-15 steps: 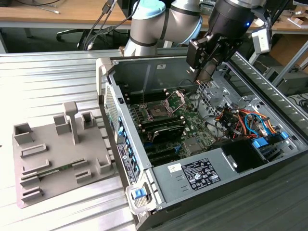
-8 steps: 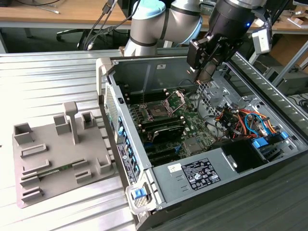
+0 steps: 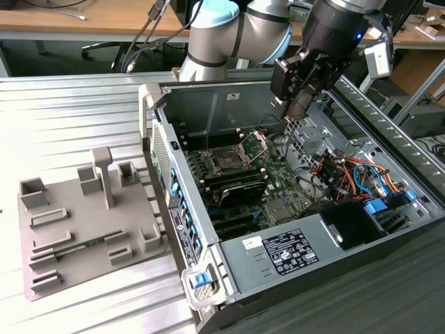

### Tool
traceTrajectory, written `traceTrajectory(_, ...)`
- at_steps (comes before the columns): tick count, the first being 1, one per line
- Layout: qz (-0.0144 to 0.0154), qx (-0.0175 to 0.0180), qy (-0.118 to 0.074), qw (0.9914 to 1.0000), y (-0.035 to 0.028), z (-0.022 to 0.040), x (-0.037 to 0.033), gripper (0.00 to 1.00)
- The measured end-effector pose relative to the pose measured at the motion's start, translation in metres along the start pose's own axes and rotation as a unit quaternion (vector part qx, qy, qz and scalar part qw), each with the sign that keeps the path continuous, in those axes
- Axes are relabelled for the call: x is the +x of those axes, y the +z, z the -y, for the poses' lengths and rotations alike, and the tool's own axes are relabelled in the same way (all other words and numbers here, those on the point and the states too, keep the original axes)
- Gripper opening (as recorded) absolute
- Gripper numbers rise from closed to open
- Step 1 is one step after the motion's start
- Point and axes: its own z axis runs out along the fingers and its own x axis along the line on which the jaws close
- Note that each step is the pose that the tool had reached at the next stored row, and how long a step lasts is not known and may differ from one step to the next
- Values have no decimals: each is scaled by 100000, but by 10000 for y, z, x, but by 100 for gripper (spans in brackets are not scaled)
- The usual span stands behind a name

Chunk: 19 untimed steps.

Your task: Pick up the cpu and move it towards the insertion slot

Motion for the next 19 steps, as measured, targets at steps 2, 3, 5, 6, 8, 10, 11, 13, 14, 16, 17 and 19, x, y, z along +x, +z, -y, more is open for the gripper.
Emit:
traceTrajectory(2, -1, -1, 3, 100000, 2, 1, -3, 55)
traceTrajectory(3, 1, -1, 3, 100000, 3, 1, -5, 55)
traceTrajectory(5, 0, -1, 3, 100000, 5, 2, -9, 55)
traceTrajectory(6, 0, -2, 2, 100000, 7, 2, -13, 55)
traceTrajectory(8, 0, 1, 3, 100000, 9, 3, -17, 55)
traceTrajectory(10, -3, 0, 5, 100000, 12, 4, -21, 55)
traceTrajectory(11, 1, -1, 3, 100000, 13, 4, -23, 55)
traceTrajectory(13, 1, -2, 3, 100000, 16, 5, -28, 55)
traceTrajectory(14, 1, -4, 5, 100000, 17, 6, -30, 55)
traceTrajectory(16, -2, 1, 4, 100000, 20, 6, -35, 55)
traceTrajectory(17, 1, -2, 4, 100000, 22, 7, -37, 55)
traceTrajectory(19, -1, 1, 3, 100000, 23, 7, -40, 55)
